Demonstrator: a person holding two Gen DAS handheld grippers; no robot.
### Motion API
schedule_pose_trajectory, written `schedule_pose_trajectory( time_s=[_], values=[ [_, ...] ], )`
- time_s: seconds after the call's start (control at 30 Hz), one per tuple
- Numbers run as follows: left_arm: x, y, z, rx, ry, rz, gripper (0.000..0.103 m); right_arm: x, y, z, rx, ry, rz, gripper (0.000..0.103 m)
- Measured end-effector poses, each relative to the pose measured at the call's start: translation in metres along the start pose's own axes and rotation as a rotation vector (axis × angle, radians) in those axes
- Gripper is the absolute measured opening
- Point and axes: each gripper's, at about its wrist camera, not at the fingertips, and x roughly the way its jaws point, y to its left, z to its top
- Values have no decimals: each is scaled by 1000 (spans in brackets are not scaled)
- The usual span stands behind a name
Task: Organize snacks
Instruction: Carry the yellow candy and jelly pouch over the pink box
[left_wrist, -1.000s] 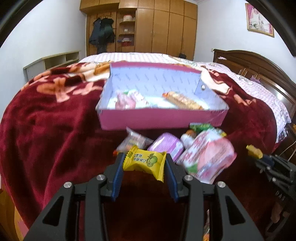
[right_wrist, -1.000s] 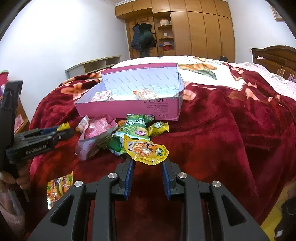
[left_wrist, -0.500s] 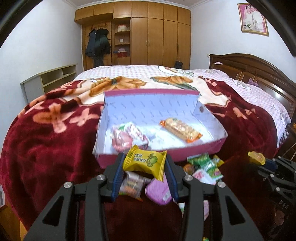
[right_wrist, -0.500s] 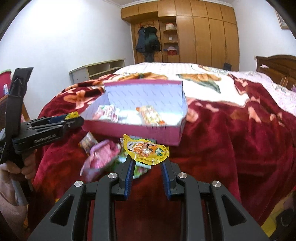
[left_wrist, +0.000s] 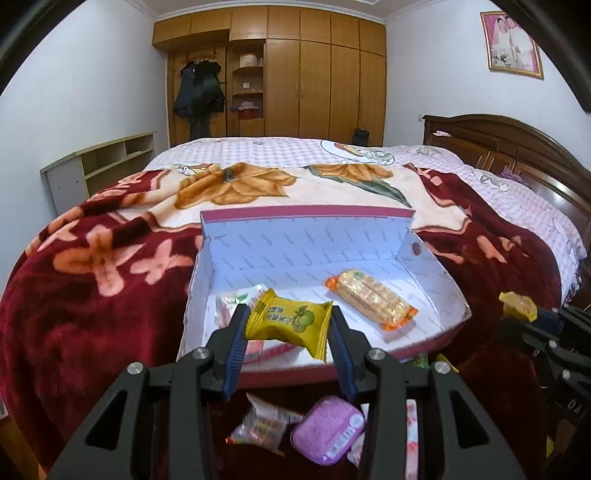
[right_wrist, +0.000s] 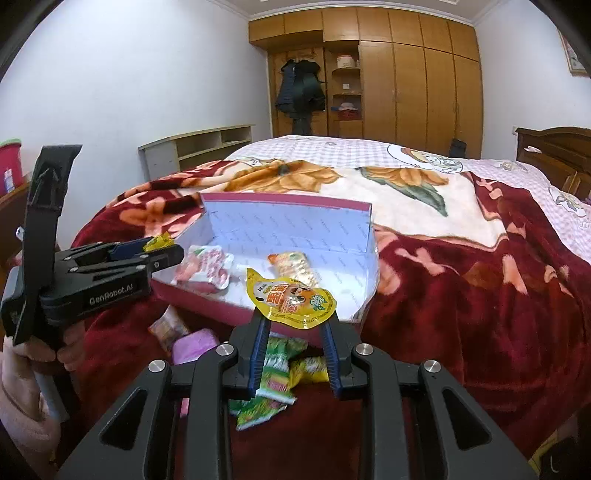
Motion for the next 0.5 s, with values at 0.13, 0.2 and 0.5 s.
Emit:
schedule_pose_trajectory(
  time_s=[0.13,0.2,0.5],
  values=[
    [14,-1,7,3,7,8,44,13,-6,10,11,2,-8,28],
    [23,-1,9,2,13,15,44,20,-8,14,16,5,-10,28],
    [60,1,21,-8,41,41,44,57,-10,25,6,26,-34,28]
  ],
)
